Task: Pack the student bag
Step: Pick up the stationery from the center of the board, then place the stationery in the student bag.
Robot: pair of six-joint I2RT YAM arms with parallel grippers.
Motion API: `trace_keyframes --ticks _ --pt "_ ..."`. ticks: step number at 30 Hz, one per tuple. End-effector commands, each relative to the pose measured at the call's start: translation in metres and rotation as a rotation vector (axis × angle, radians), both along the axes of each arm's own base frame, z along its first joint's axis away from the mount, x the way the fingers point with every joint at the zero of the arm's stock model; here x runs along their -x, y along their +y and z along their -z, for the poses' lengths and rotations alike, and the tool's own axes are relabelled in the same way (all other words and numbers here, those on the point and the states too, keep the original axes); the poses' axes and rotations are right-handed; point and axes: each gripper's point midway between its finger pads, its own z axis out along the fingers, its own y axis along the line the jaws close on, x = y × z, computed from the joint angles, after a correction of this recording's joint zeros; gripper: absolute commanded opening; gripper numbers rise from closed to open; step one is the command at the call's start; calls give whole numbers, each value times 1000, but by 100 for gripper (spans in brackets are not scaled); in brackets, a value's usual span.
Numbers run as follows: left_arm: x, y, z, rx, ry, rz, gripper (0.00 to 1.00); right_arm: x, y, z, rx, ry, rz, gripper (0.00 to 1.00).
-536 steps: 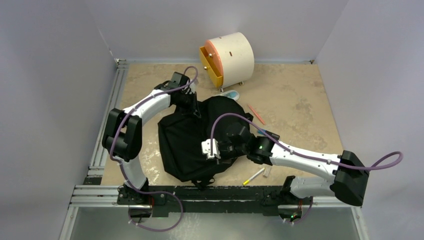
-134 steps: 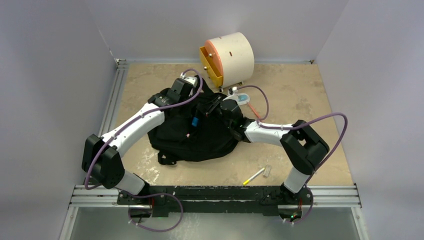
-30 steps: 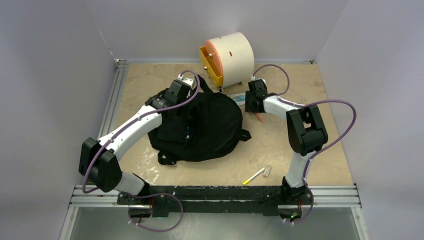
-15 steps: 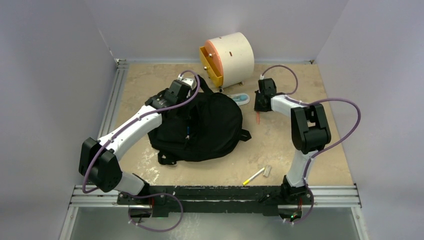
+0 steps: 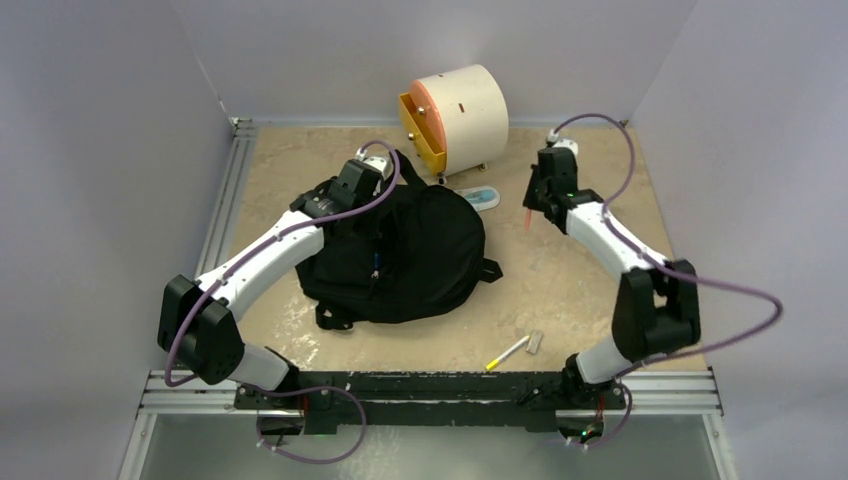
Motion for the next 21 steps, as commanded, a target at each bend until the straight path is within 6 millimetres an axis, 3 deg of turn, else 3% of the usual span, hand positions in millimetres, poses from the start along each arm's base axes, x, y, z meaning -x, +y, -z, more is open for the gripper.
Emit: trace_keyframes --ticks 1,6,10,15,21 --pt "-6 -2 -20 16 -55 17 0 -4 9 -80 -109 -227 2 0" --pt "-7 -4 -20 17 -55 22 0 12 76 -132 -363 -353 -98 0" --pt "-10 -5 -23 14 -61 31 0 40 139 -164 -611 -452 -134 0" --pt "-11 -6 -26 5 -65 50 0 75 205 -167 -898 -463 -177 0" --pt "-8 -7 -25 12 -54 57 0 91 249 -163 -1025 -460 -119 0"
